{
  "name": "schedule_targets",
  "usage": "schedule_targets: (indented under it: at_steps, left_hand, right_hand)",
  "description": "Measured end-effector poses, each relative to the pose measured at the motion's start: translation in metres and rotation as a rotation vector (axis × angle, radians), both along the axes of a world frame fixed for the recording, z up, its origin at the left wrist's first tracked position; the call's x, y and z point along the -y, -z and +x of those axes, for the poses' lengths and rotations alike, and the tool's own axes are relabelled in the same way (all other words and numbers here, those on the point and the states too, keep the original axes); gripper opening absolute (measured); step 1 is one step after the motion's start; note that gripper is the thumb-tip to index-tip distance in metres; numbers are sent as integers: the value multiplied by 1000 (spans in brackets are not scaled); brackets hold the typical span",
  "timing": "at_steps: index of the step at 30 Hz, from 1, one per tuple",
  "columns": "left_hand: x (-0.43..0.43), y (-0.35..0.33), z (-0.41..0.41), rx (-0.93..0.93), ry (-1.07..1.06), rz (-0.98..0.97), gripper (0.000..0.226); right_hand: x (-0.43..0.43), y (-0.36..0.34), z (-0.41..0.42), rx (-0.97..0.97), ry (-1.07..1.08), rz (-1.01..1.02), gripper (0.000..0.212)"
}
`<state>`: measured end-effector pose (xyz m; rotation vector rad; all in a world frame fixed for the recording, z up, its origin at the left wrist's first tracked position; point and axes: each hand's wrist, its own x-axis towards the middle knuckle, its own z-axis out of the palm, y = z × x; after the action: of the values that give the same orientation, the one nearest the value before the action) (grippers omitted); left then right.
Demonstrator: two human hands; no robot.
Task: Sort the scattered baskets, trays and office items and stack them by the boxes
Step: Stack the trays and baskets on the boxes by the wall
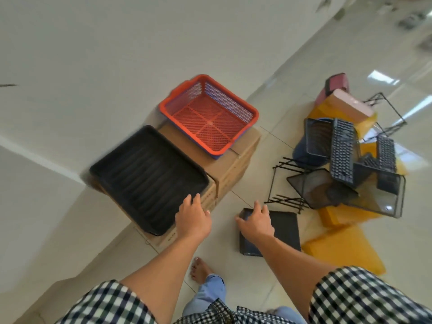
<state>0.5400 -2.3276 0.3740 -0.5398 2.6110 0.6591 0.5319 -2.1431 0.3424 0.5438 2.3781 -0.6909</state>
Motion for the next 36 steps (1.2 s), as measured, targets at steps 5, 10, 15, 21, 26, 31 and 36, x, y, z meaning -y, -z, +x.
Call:
schedule_targets:
  at_steps: [5,10,15,21,26,31,36]
  left_hand:
    - [-77,-1,20,63,133,-33,72]
    - [-170,-4,52,137,270,-52,73]
    - [-284,0,96,161,419,-33,75]
    - [-404,-12,127,154,599,-4,79]
    - [-464,-23,123,95,699,-10,78]
    - [-505,-18,109,89,748,-33,78]
    - [-546,2,77,106,749,-9,79]
  right_hand:
    - [-85,4,48,16,170,-14,93]
    - [-176,1,107,-2,292,-27,94]
    - [-275,-9,174,-60,461,-3,95]
    - [-375,-24,233,-101,682,28,97]
    - [-425,-32,244,-155,749,16,97]
    - [-460,-30,228,-172,772,14,98]
    - [-501,-20,196,-159,800,15,98]
